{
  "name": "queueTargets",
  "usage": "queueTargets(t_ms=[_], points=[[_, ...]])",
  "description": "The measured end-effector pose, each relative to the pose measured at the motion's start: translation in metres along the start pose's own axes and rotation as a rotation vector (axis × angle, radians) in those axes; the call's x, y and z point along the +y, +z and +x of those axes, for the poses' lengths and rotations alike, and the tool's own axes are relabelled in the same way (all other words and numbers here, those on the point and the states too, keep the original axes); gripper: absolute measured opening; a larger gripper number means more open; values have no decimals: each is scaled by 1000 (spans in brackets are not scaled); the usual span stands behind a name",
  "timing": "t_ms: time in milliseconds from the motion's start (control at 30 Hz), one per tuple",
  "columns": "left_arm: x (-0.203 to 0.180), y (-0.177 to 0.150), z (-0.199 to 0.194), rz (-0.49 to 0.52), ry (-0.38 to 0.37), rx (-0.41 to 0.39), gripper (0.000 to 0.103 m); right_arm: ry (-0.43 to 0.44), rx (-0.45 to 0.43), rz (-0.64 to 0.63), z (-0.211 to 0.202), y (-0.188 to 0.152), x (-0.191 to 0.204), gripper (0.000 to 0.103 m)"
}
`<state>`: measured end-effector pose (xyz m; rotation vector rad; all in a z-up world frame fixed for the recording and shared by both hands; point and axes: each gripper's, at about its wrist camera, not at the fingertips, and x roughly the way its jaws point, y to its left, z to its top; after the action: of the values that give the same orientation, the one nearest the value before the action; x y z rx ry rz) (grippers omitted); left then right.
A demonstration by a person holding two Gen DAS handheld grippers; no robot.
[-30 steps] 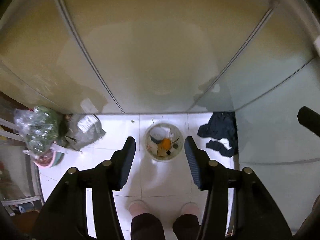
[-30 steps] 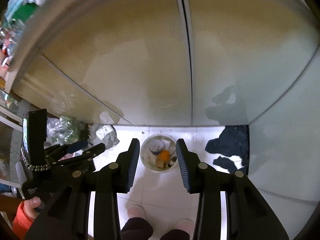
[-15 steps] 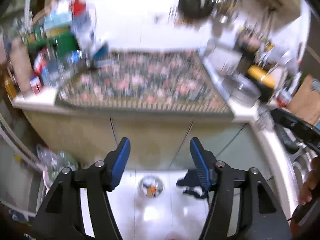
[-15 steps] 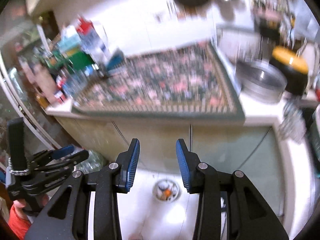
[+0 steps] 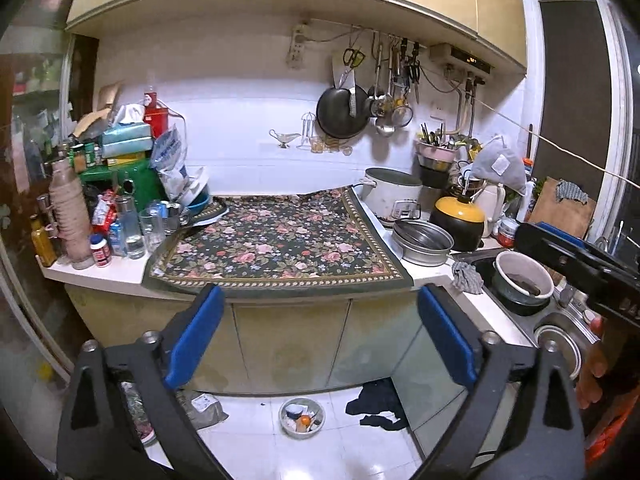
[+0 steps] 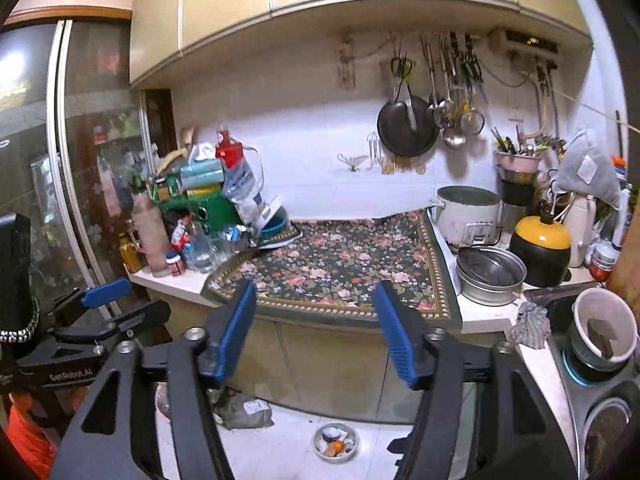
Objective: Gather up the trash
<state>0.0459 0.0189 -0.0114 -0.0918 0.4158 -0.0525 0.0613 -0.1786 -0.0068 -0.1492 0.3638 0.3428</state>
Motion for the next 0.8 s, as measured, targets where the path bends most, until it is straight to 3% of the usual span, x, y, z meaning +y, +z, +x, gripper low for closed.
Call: queueTargets(t_ms=[67,200,800], points=[[7,-4,-14,-5,0,0,102,3,-9,12,-9,-2,4,86],[15,-11,-35,-19,-4,6,102,-16,-9,22,-26,-9,18,99],[16,-17,-64,-9,-10,-22,102,-61,-2,-25,-54,-17,41,101]])
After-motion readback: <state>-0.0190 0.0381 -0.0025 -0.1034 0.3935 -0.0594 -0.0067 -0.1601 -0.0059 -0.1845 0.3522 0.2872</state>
